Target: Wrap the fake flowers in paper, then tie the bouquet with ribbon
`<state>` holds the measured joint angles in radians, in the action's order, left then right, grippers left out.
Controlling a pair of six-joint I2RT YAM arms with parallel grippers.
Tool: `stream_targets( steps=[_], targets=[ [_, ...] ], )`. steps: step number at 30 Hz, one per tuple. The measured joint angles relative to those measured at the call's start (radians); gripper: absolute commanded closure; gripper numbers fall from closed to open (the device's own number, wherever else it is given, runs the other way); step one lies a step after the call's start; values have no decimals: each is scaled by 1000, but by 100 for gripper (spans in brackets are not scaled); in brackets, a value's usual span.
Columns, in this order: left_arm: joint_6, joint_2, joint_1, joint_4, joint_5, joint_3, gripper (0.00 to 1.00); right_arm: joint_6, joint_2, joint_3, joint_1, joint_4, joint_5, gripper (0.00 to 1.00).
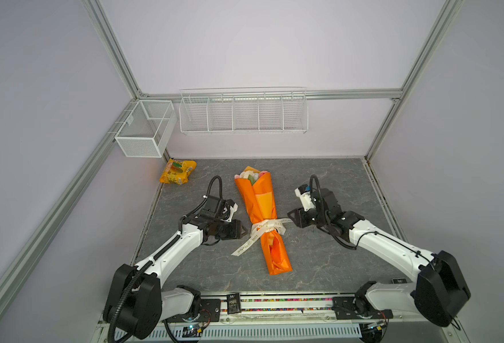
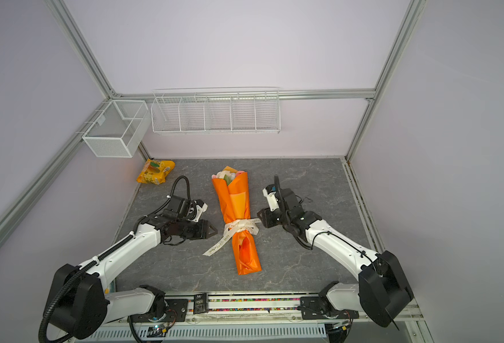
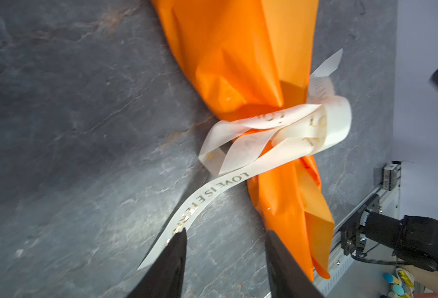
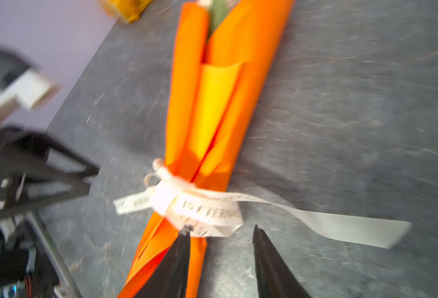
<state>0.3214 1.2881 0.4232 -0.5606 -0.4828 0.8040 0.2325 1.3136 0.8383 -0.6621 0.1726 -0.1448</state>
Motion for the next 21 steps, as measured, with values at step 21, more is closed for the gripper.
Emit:
stream_targets(
  steps=[21],
  targets=[
    [-240,383,107,-109,-9,294,73,-216,217,4,-99,-78,-21,66]
  ],
)
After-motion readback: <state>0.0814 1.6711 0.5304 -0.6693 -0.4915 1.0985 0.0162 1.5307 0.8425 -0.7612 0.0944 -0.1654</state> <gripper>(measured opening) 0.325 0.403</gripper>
